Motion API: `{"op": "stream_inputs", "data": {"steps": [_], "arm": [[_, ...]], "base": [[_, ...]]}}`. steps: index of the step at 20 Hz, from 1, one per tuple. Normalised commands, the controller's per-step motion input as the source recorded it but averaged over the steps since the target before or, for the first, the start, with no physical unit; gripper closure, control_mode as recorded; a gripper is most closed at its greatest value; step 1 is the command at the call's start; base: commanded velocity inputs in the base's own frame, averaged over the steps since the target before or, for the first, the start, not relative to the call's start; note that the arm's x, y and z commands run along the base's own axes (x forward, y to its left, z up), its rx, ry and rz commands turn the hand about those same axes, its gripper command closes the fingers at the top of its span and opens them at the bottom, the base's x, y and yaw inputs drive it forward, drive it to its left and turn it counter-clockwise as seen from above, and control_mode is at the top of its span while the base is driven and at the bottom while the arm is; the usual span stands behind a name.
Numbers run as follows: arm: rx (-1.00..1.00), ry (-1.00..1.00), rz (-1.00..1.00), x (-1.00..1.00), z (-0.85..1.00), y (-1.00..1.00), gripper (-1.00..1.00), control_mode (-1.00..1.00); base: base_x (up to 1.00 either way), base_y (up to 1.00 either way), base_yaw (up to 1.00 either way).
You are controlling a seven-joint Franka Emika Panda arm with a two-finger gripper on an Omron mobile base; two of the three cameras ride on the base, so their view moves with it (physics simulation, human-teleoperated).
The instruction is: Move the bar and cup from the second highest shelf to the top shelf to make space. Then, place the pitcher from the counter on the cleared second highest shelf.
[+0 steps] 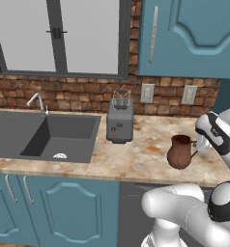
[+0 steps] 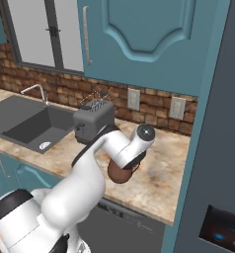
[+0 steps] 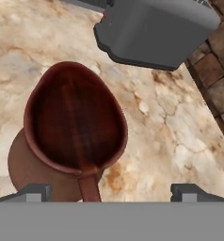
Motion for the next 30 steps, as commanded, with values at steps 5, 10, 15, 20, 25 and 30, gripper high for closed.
{"op": "stream_inputs", "data": {"steps": [5,10,15,20,25,30], "arm": [[0.0,0.0,0.02,0.05,-0.04,0.0,-1.0,-1.0],[0.0,-0.01,0.03,0.0,-0.09,0.0,-1.0,-1.0],[0.0,-0.02,0.02,0.0,-0.1,-0.01,-1.0,-1.0],[0.0,-0.02,0.01,0.0,-0.12,-0.01,-1.0,-1.0],[0.0,0.0,0.02,0.0,-0.09,-0.01,-1.0,-1.0],[0.0,0.0,0.02,0.04,-0.07,-0.08,-1.0,-1.0]], "base": [[0.0,0.0,0.0],[0.0,0.0,0.0],[0.0,0.0,0.0],[0.0,0.0,0.0],[0.0,0.0,0.0],[0.0,0.0,0.0]]}}
